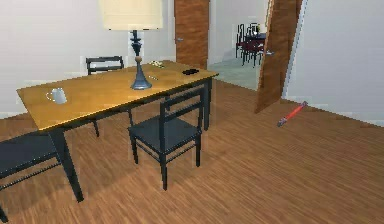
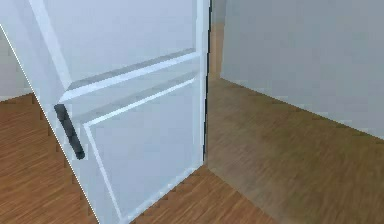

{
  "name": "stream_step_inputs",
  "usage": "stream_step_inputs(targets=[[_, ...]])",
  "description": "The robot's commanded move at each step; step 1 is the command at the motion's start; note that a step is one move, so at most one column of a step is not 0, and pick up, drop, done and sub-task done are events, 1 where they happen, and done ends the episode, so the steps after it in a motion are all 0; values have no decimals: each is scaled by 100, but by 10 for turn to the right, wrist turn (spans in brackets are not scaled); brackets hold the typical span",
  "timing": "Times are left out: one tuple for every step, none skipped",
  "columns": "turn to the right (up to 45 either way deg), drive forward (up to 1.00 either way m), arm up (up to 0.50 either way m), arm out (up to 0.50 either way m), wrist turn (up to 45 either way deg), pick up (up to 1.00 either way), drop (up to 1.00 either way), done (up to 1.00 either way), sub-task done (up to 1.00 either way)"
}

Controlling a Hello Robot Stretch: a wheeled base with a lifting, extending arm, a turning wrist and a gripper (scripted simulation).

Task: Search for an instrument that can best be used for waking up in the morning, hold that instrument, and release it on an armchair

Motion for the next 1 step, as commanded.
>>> stream_step_inputs(targets=[[90,0,0,0,0,0,0,0,0]])
